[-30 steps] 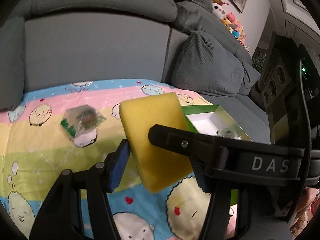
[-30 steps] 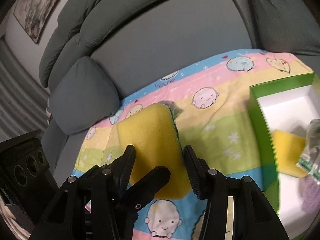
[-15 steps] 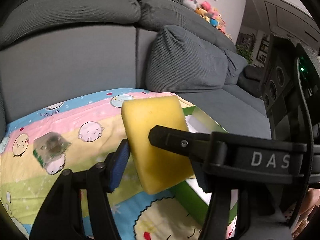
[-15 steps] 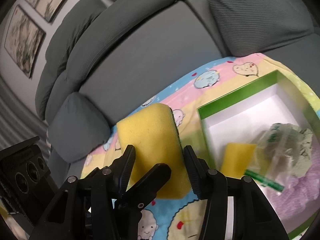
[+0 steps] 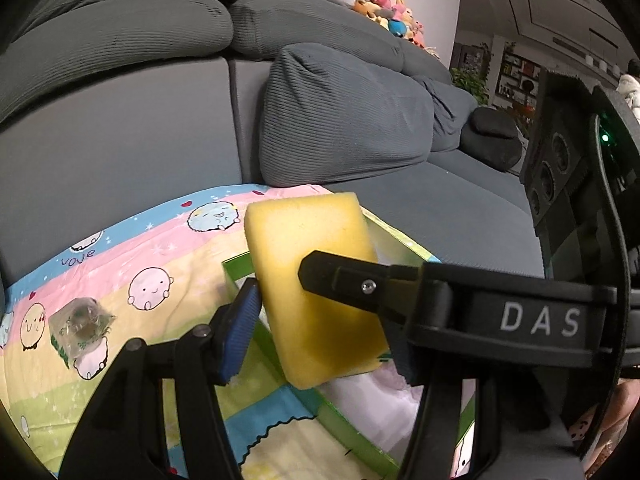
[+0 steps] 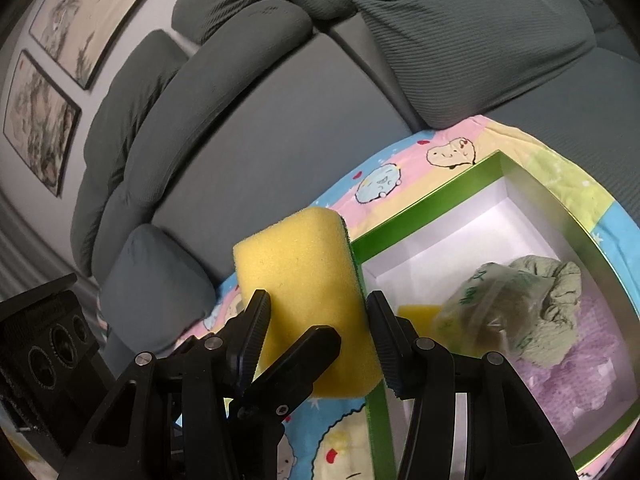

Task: Organize objects
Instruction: 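Lift the sponge with the right gripper and carry it over the box, then lower the held sponge into the white box beside the cloth, then open the right gripper to release the sponge in the box, then move the right gripper to the small clear green-printed bag on the quilt, then close the right gripper on the small clear bag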

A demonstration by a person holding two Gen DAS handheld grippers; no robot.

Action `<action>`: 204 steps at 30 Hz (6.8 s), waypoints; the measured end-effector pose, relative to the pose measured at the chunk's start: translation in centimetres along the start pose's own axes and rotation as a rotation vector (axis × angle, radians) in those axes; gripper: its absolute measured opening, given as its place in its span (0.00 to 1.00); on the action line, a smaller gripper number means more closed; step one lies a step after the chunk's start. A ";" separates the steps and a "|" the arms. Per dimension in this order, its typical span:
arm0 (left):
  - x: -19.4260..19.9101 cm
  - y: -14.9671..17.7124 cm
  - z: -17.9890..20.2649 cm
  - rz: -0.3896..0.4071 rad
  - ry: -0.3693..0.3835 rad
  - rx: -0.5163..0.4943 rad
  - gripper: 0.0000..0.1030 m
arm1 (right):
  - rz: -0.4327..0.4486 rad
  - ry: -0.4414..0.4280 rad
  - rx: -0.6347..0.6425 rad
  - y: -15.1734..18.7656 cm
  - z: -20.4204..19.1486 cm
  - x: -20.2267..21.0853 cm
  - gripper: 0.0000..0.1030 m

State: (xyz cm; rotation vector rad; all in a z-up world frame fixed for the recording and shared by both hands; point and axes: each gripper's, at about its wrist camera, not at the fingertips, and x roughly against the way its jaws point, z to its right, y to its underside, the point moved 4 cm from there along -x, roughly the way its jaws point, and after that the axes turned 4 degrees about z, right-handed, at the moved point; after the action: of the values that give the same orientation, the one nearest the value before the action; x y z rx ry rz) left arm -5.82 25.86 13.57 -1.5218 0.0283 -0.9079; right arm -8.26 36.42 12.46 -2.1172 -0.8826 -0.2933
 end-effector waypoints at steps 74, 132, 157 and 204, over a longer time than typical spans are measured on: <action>-6.1 2.1 -0.2 -0.193 0.047 0.109 0.52 | -0.038 0.242 -0.100 -0.5 6.5 -2.6 0.51; 1.6 5.9 -3.6 -0.133 0.131 0.163 0.69 | 0.093 0.420 -0.080 -1.1 5.6 1.0 0.58; 7.7 6.6 -16.5 0.011 0.017 0.481 0.80 | 0.121 0.677 0.201 0.2 -1.9 -0.2 0.75; 12.8 12.7 -30.9 -0.109 -0.305 0.864 0.80 | -0.481 0.384 0.392 10.7 -15.2 -30.6 0.75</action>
State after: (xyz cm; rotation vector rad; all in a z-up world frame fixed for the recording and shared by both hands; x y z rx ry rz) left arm -7.65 -9.01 5.75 -0.8313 -0.6003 -0.6296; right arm -22.00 5.24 1.41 -1.4092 -1.1014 -0.6873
